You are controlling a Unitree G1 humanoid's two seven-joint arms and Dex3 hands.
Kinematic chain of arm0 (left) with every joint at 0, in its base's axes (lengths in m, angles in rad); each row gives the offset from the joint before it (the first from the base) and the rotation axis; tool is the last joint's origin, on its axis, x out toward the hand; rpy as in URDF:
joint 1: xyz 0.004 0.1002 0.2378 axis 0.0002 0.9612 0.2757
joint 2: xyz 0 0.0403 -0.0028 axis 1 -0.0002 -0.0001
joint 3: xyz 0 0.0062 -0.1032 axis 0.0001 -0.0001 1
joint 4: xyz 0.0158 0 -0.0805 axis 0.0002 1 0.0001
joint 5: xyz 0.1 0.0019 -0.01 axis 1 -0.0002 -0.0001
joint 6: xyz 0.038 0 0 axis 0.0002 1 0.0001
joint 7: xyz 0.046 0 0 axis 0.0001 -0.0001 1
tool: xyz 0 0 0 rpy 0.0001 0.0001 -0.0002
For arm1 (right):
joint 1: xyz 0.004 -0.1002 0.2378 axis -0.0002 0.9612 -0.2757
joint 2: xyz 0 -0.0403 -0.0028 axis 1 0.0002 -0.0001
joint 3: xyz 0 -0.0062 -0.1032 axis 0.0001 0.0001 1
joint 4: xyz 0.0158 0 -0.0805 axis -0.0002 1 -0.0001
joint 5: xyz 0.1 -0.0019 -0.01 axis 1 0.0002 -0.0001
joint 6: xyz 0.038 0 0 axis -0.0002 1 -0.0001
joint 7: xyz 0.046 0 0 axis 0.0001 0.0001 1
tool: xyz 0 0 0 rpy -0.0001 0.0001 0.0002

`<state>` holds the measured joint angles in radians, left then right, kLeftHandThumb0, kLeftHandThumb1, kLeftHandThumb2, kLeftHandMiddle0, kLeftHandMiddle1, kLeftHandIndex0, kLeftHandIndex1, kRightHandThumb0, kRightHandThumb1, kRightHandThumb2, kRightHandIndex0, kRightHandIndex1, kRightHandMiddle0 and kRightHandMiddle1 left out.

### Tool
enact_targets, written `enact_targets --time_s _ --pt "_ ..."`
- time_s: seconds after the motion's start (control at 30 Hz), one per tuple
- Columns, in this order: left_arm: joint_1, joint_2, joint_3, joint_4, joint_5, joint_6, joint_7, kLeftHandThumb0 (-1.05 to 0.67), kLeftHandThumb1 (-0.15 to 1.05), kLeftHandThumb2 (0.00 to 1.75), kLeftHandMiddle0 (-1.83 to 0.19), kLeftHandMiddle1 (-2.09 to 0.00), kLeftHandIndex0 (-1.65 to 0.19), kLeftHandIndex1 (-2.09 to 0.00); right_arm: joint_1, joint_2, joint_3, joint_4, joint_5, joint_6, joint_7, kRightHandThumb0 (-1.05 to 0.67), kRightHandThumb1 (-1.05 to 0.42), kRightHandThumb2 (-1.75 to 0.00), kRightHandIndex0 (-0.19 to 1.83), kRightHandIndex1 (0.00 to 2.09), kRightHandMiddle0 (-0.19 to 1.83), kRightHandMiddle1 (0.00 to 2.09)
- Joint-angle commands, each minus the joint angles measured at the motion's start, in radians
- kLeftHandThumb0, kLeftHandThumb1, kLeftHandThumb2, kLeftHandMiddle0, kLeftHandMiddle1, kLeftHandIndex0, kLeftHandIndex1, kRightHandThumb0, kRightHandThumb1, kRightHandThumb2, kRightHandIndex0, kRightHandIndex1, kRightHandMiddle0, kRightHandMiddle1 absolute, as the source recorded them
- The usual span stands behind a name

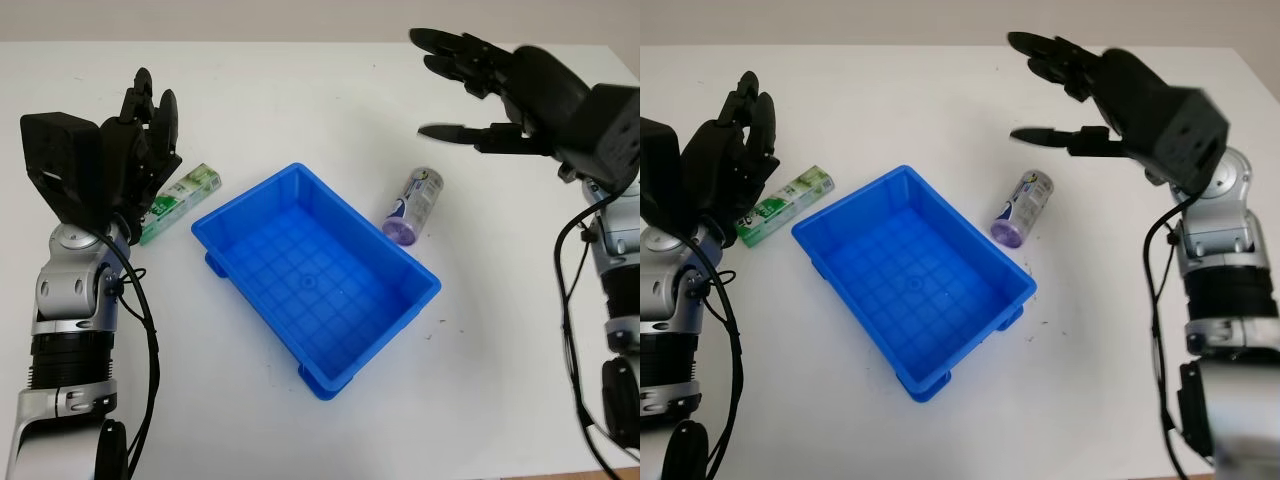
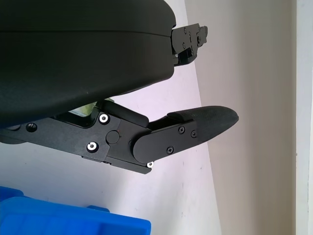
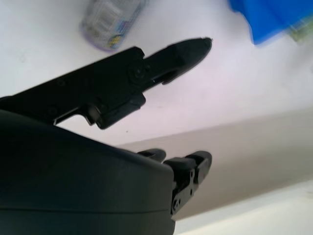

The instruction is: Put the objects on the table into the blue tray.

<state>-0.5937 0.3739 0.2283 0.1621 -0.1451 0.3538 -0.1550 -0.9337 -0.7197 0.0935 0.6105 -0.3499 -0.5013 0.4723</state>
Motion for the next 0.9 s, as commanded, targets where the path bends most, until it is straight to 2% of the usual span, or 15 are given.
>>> enact_targets --time_s 0.0,0.2,0.4,0.57,0.77,0.87 --pt "0.005 0.0 -0.002 -0.013 0.0 -0.003 0.0 -0.7 1.05 0.67 0.19 0.0 0.19 0.0 -0.028 -0.036 0.069 0.002 -0.081 -0.029 0.016 -0.55 -0.79 -0.06 0.31 0.14 0.32 0.18" --pt "0.003 0.003 -0.007 -0.023 0.005 0.01 0.002 -0.7 1.05 0.67 0.19 0.0 0.19 0.0 -0.042 -0.053 0.188 0.066 -0.261 -0.186 -0.075 -0.38 -0.75 -0.04 0.32 0.12 0.37 0.16" --pt "0.003 -0.003 -0.001 -0.026 0.001 0.012 0.01 -0.69 1.05 0.67 0.19 0.0 0.19 0.0 -0.033 -0.044 0.232 0.111 -0.298 -0.209 -0.073 -0.28 -0.78 -0.06 0.32 0.1 0.37 0.12" --pt "0.007 0.002 -0.007 -0.028 0.007 0.007 0.009 -0.69 1.05 0.67 0.19 0.0 0.19 0.0 -0.032 -0.04 0.278 0.145 -0.355 -0.245 -0.108 -0.27 -0.81 -0.07 0.34 0.09 0.39 0.1" --pt "0.009 0.006 -0.01 -0.03 0.005 0.012 0.004 -0.7 1.05 0.67 0.19 0.0 0.19 0.0 -0.048 -0.032 0.337 0.236 -0.424 -0.291 -0.19 -0.25 -0.83 -0.07 0.54 0.18 0.57 0.17" --pt "0.008 0.004 -0.009 -0.031 0.003 0.015 0.006 -0.7 1.05 0.67 0.19 0.0 0.19 0.0 -0.06 -0.03 0.356 0.26 -0.437 -0.277 -0.188 -0.28 -0.88 -0.07 0.57 0.19 0.6 0.2"
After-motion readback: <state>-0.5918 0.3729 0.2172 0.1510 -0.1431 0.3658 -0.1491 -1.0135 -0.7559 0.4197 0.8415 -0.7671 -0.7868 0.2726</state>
